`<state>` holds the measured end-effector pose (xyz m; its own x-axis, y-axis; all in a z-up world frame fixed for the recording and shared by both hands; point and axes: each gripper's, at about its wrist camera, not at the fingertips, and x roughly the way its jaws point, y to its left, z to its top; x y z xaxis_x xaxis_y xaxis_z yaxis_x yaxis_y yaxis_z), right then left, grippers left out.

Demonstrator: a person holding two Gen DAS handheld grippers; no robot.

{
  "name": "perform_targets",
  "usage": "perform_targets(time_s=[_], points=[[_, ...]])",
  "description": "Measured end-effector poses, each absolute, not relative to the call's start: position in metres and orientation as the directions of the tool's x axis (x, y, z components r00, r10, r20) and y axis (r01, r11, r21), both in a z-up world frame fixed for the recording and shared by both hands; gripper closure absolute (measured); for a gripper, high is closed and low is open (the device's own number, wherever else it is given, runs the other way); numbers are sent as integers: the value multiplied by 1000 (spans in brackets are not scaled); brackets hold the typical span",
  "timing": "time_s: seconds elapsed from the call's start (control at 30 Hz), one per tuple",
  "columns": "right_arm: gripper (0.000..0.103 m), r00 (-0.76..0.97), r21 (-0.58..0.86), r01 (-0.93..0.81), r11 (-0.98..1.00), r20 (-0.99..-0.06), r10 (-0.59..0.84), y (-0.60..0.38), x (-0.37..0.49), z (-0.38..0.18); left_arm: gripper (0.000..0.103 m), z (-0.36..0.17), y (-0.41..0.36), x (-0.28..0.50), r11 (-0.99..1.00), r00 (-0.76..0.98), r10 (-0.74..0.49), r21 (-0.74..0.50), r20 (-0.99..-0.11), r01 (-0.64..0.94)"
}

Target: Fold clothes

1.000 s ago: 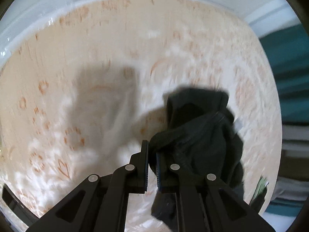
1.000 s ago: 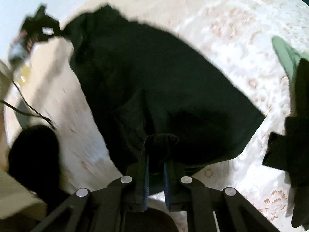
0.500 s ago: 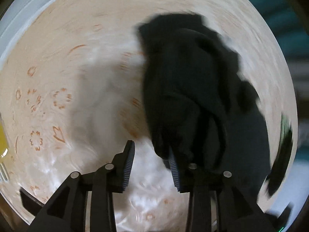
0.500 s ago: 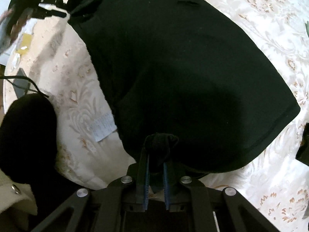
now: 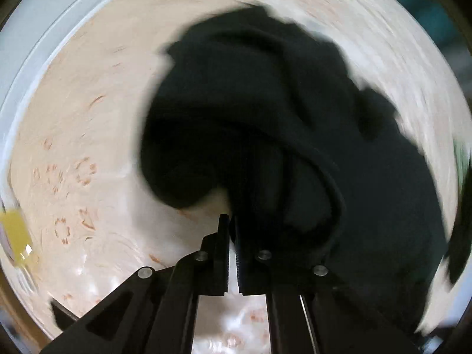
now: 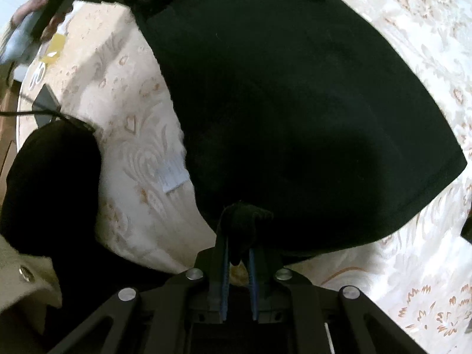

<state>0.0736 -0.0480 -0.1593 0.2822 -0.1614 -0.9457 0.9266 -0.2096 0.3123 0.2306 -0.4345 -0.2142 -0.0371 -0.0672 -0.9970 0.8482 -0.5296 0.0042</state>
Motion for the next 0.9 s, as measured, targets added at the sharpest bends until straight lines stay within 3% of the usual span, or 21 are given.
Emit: perform_targets(time_s=[0.07,0.13,0.2,0.27,0.3,0.37,0.43,0.5,0.57,0.73,0.9], points=[[95,286,313,929,-199,-946,-151,-47,76,-163,102,-217,-456,251,-446,37,-148,100,-988,889],[95,298,322,927,-191,-943,-147,-47,78,-167,102,-220,-467,269,-405,37,-109,78,-993,911],[87,319,345,918,-196,-935,-152,-49,76,-167,102,-213,-472,281,-376,-11,-58,11,-998,927],[52,350,381,897,-223,-922,-168,-49,68,-163,101,-201,-474,281,-379,-62,-24,-48,-998,924],[51,355,395,888,-234,-914,-195,-48,62,-157,94,-193,-475,276,-395,-79,-13,-67,-997,916],[51,346,407,874,-264,-905,-250,-45,46,-142,69,-178,-474,252,-457,-77,-25,-57,-997,888],[51,302,387,872,-298,-907,-294,-43,29,-129,35,-164,-472,220,-528,-77,-79,-24,-994,849],[44,222,336,878,-342,-917,-330,-42,7,-122,27,-154,-469,180,-595,-84,-156,26,-984,803],[30,160,299,864,-406,-926,-342,-43,-18,-131,26,-157,-471,147,-629,-81,-164,41,-983,776],[30,146,316,759,-570,-935,-324,-50,-79,-183,26,-205,-469,43,-675,75,-207,198,-975,711],[30,221,387,693,-608,-917,-331,-57,-94,-221,29,-225,-482,48,-639,129,-164,204,-978,742]])
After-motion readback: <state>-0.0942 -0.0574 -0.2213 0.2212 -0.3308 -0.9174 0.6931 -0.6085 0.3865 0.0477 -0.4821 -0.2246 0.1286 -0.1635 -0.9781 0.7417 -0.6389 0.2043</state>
